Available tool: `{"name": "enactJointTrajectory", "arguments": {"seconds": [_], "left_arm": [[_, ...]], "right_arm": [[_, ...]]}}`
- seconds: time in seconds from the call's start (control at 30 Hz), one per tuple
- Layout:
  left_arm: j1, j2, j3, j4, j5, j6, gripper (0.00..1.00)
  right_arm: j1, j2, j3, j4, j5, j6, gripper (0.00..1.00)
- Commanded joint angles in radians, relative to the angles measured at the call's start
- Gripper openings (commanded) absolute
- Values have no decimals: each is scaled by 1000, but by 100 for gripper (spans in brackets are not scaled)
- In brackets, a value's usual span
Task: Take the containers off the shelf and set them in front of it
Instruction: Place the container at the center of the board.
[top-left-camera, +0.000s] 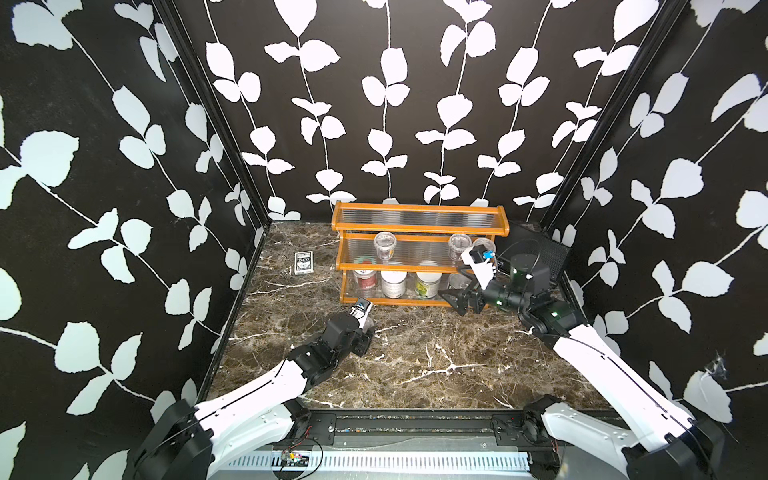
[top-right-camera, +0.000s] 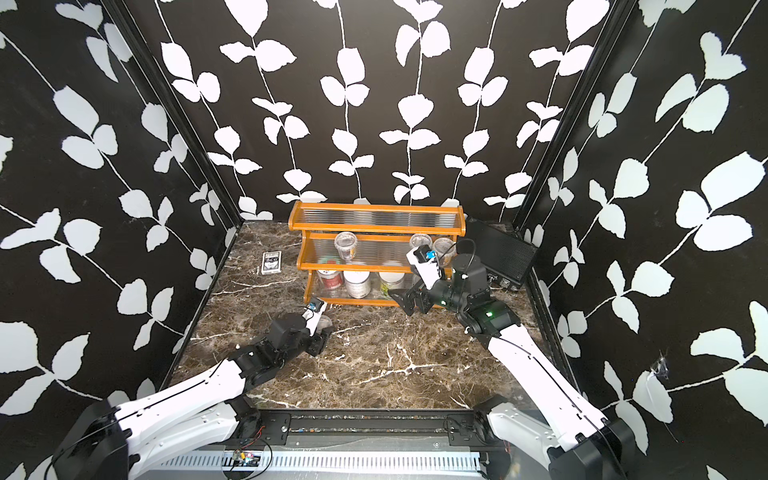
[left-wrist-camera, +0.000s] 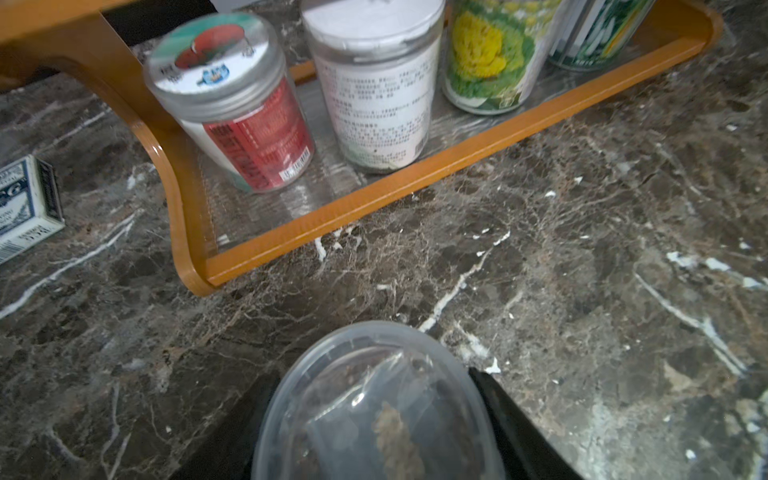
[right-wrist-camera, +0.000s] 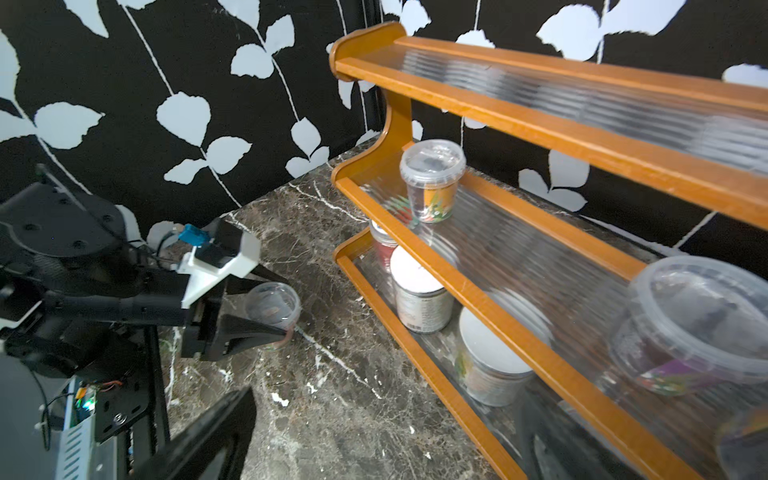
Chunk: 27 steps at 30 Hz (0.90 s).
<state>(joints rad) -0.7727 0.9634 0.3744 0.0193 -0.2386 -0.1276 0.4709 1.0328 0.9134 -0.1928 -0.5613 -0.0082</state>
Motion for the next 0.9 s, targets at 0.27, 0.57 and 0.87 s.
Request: {"name": "enactJointTrajectory", "arguments": {"seconds": [0.27,0.57,0.87], "left_arm": [[-1,210,-65,379,-87,16,66],[65,369,-66,566,-16,45,66],[136,360,-60,533,53,60,69]], "right_arm": [[75,0,-37,3,24,-12,100],[83,33,-7,-29,17,-41,100],[84,48,2,-33,24,-50,100]]}}
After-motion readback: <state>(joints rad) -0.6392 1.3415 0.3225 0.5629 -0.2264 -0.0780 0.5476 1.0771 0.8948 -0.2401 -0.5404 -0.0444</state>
